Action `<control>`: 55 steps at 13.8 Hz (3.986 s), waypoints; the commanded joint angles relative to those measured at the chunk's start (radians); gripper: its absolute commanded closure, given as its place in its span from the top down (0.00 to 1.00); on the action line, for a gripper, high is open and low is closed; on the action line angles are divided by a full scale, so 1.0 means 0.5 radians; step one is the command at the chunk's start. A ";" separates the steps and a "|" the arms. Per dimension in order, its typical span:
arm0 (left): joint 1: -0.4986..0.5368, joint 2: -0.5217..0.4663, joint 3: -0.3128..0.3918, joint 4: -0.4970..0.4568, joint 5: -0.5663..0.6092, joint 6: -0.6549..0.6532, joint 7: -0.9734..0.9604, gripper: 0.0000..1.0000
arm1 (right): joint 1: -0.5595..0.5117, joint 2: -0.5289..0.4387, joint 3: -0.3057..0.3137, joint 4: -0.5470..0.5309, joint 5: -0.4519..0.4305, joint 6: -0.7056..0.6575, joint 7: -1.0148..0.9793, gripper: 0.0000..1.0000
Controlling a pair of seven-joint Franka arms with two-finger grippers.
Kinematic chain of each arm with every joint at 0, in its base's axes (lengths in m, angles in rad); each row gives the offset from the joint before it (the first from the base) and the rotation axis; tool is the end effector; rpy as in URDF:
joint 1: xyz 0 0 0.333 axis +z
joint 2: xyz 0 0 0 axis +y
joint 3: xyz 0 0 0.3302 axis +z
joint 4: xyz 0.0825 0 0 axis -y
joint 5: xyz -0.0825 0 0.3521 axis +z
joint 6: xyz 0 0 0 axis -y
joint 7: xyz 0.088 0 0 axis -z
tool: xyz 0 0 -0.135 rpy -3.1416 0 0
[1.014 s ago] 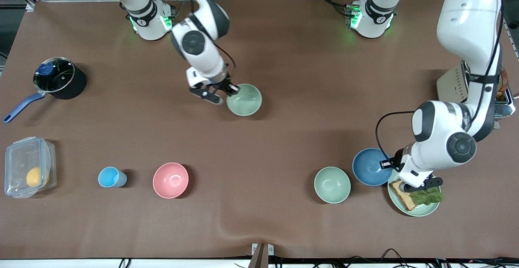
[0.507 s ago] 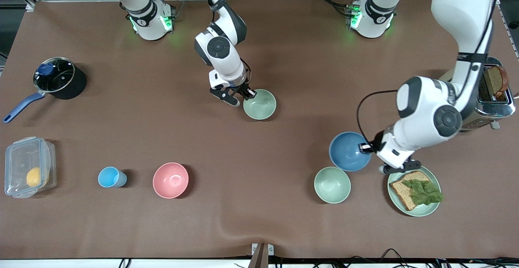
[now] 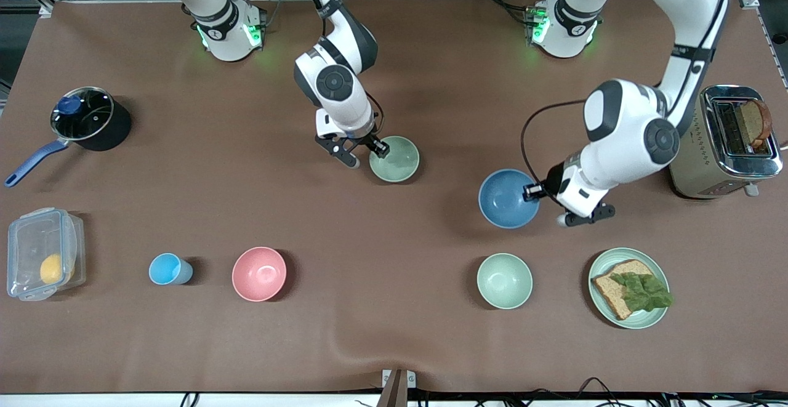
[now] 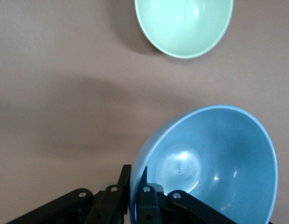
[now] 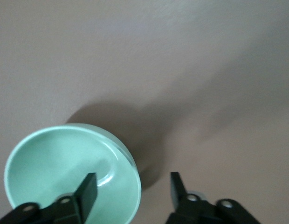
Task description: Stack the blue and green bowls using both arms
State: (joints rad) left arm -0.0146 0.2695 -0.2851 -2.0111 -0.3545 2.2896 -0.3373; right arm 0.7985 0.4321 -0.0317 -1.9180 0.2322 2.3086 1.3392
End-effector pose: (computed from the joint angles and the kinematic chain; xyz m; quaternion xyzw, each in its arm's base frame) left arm 0.5508 -0.1798 0.3374 0.9756 0.1382 -0.0477 0.1639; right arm 0.4283 0.4270 0.2718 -0.9312 0.3557 0.0773 0.0209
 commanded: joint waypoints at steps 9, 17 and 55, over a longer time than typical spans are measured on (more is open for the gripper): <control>0.002 -0.116 -0.380 -0.175 -0.150 0.206 -0.273 0.00 | -0.397 0.059 0.014 -0.072 0.946 -0.095 0.055 1.00; -0.326 0.089 -0.439 -0.163 -0.119 0.455 -0.500 0.00 | -0.376 0.197 0.020 -0.284 2.084 0.224 -0.674 1.00; -0.548 0.648 -0.421 0.129 -0.043 0.639 -0.657 1.00 | -0.290 0.234 0.017 -0.290 2.420 0.350 -0.948 1.00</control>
State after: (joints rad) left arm -0.2750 0.5893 -0.5044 -1.9626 -0.3985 2.6085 -0.6317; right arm 0.6542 0.5631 -0.0250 -2.0521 1.4094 2.4799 0.8914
